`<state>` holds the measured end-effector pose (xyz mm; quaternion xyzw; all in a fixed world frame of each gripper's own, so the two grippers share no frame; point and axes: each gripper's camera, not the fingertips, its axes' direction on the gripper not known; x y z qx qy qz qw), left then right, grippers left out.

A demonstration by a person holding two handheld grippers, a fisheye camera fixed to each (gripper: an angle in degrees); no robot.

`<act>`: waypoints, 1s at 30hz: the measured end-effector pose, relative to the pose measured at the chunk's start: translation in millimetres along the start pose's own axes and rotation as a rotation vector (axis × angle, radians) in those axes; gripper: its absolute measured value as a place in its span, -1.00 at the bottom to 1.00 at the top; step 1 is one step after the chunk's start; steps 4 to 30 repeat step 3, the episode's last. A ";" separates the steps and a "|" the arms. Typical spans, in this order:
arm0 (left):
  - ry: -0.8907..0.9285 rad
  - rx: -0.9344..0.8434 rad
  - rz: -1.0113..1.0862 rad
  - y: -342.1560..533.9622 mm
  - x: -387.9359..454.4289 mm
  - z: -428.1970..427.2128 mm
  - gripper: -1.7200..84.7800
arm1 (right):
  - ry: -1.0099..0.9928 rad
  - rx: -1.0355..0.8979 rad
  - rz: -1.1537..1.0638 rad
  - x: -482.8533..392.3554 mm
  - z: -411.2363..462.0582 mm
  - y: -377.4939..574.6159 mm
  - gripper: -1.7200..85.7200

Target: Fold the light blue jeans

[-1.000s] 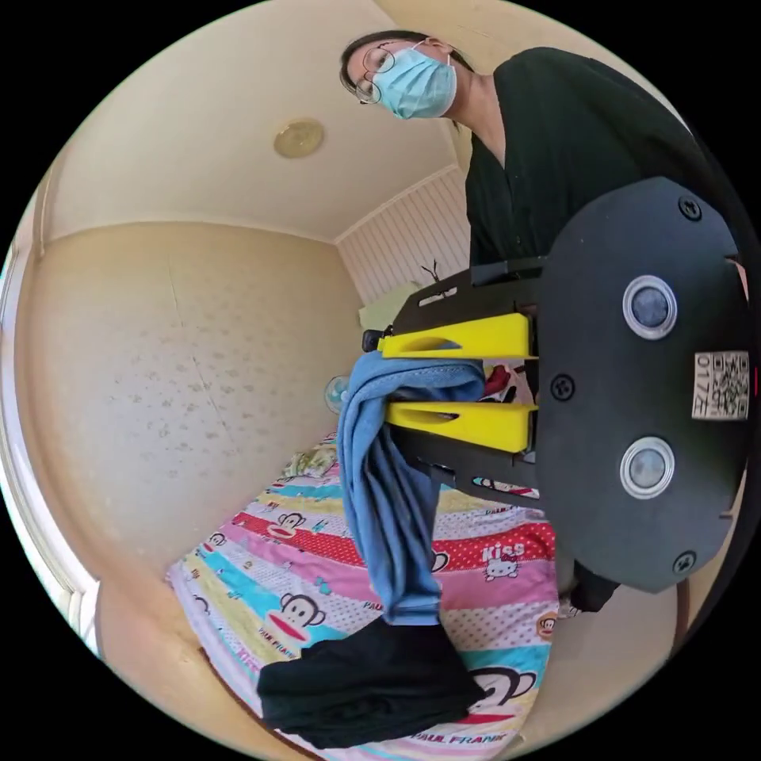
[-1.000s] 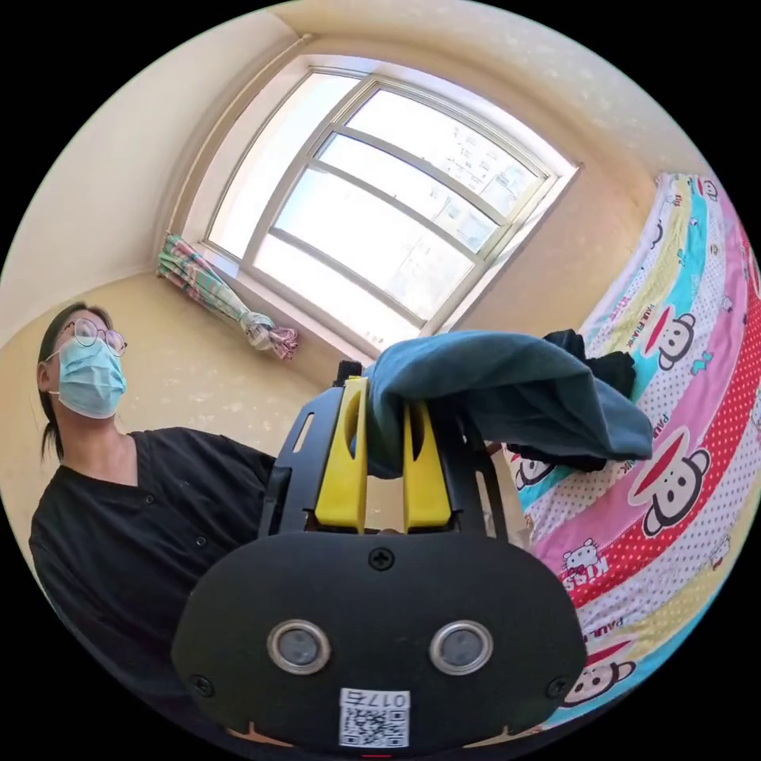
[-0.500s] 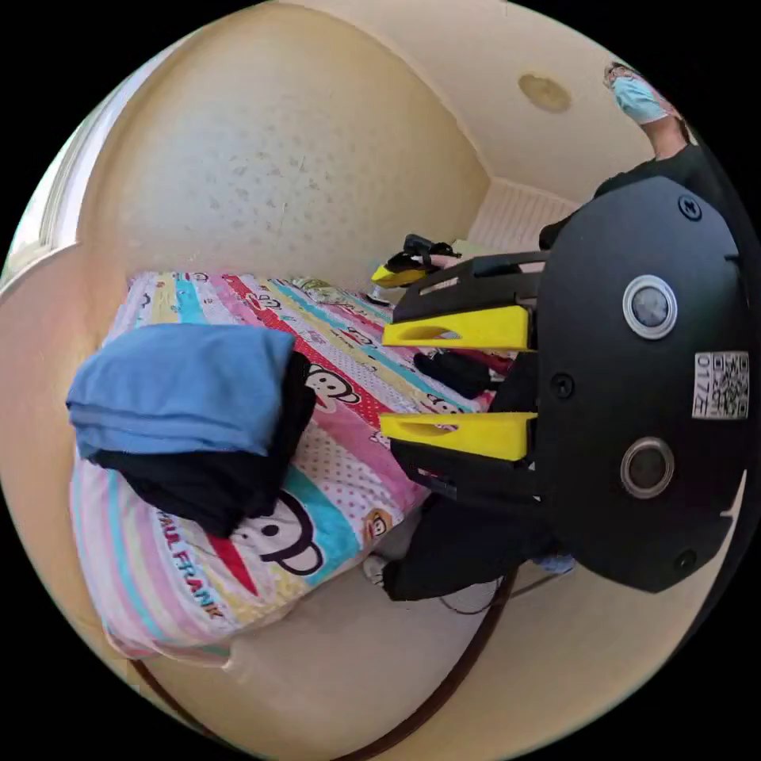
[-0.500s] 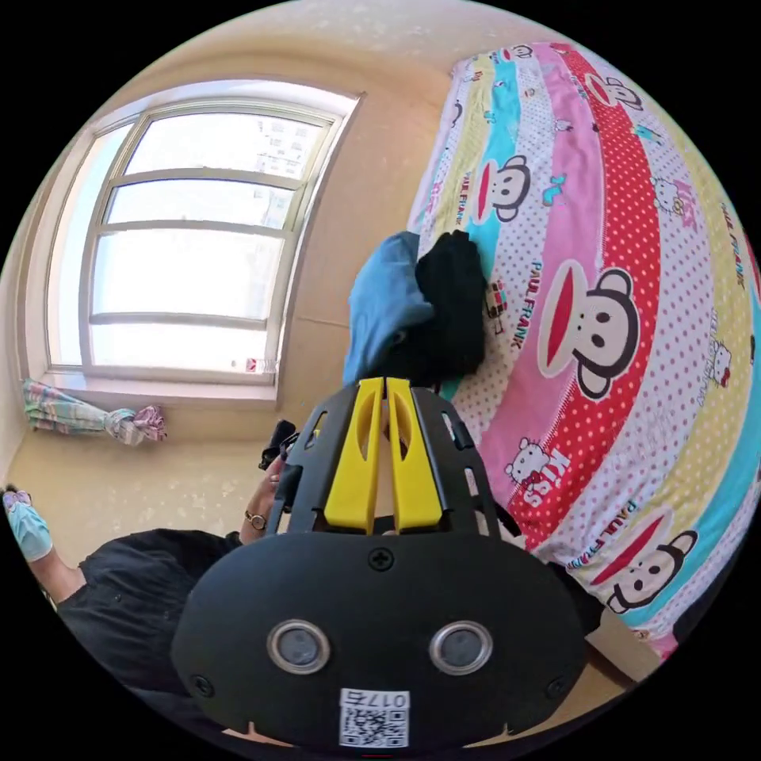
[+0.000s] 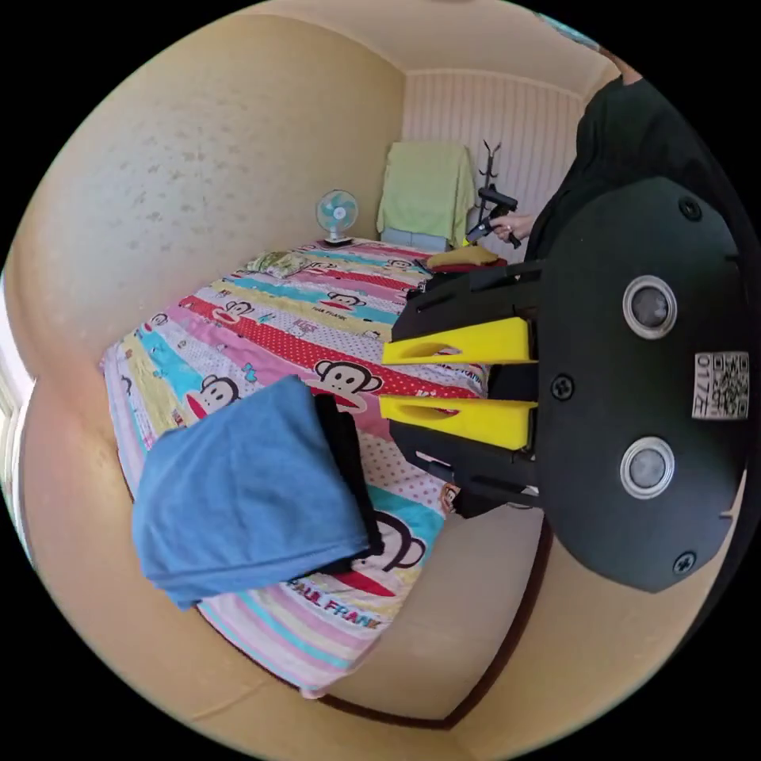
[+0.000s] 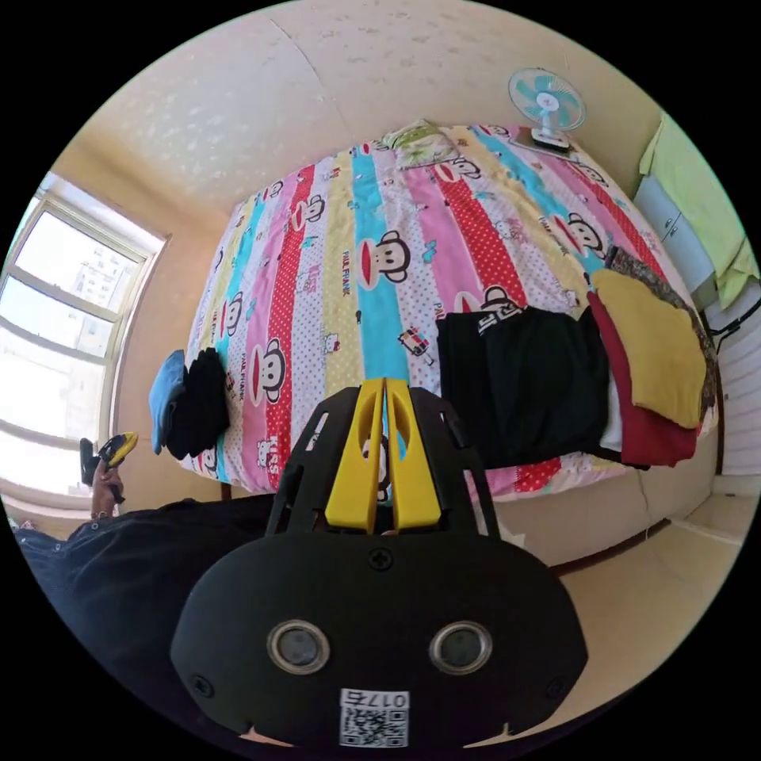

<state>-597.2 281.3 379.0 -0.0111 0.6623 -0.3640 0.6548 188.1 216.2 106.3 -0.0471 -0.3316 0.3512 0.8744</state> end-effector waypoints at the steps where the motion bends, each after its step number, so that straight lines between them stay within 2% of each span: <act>1: -0.017 -0.007 0.046 -4.7 17.0 7.0 -0.81 | 0.004 0.108 -0.048 4.2 -29.5 9.4 -0.95; 3: -0.041 -0.049 0.181 -14.1 79.9 47.6 -0.81 | 0.047 0.212 -0.090 12.2 -63.4 25.1 -0.95; 30: -0.041 -0.049 0.181 -14.1 79.9 47.6 -0.81 | 0.047 0.212 -0.090 12.2 -63.4 25.1 -0.95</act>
